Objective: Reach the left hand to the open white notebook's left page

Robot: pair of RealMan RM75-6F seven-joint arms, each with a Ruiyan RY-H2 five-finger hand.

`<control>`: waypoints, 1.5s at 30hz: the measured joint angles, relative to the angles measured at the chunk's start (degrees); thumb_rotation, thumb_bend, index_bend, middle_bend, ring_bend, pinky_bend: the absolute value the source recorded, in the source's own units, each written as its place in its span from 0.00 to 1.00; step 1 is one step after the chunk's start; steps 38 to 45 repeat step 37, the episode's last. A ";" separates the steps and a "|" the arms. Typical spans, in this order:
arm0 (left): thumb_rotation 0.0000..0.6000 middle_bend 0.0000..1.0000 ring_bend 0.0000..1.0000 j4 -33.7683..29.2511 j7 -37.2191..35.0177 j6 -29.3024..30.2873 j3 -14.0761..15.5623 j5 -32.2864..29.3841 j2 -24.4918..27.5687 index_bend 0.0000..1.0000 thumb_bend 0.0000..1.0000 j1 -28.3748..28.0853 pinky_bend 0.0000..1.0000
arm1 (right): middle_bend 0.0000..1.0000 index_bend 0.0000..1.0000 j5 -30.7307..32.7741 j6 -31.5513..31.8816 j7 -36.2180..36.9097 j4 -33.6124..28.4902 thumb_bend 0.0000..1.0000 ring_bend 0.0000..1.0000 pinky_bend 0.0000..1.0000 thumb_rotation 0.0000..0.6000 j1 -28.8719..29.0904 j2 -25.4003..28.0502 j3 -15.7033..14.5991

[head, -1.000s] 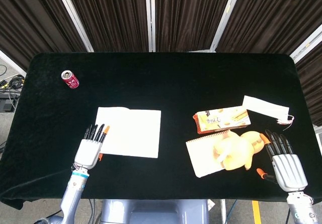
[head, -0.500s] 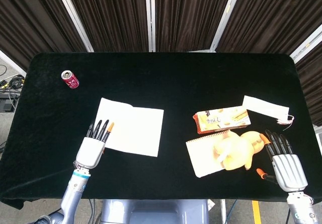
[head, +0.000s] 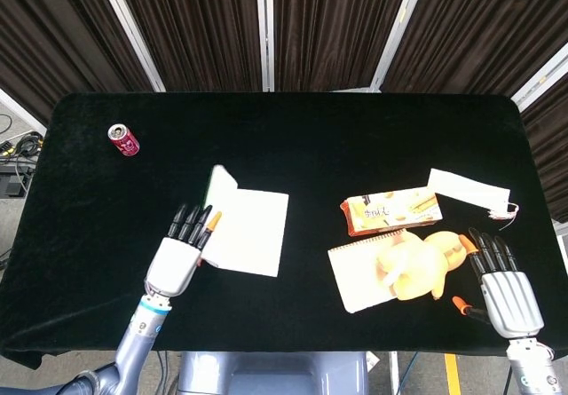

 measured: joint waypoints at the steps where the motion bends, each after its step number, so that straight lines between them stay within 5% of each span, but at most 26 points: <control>1: 1.00 0.00 0.00 -0.08 0.41 -0.33 -0.49 0.17 -0.38 0.00 0.47 -0.65 0.00 | 0.00 0.00 0.06 0.02 0.15 -0.01 0.01 0.00 0.00 1.00 -0.01 0.06 0.05; 15: 1.00 0.00 0.00 1.77 1.08 -2.20 -2.01 0.66 -4.54 0.00 0.38 -3.88 0.00 | 0.00 0.00 1.33 0.45 1.67 0.32 0.01 0.00 0.00 1.00 -0.28 0.68 0.80; 20: 1.00 0.00 0.00 -1.96 0.62 -0.60 -0.87 -0.21 -0.78 0.00 0.35 -1.42 0.00 | 0.00 0.00 1.31 0.52 1.27 0.43 0.01 0.00 0.00 1.00 -0.45 0.70 0.68; 27: 1.00 0.00 0.00 -11.76 -1.19 2.39 0.49 -4.02 9.53 0.00 0.17 4.25 0.00 | 0.00 0.00 1.51 0.87 -0.57 1.01 0.01 0.00 0.00 1.00 -0.60 0.09 0.89; 34: 1.00 0.00 0.00 -18.04 -9.69 8.22 2.06 -8.18 19.96 0.00 0.16 12.30 0.00 | 0.00 0.00 1.76 0.92 -1.47 0.80 0.01 0.00 0.00 1.00 -0.62 -0.27 1.12; 45: 1.00 0.00 0.00 -18.23 -13.10 9.77 2.84 -8.96 21.81 0.00 0.16 14.66 0.00 | 0.00 0.00 1.51 1.13 -1.67 0.48 0.01 0.00 0.00 1.00 -0.60 -0.18 1.19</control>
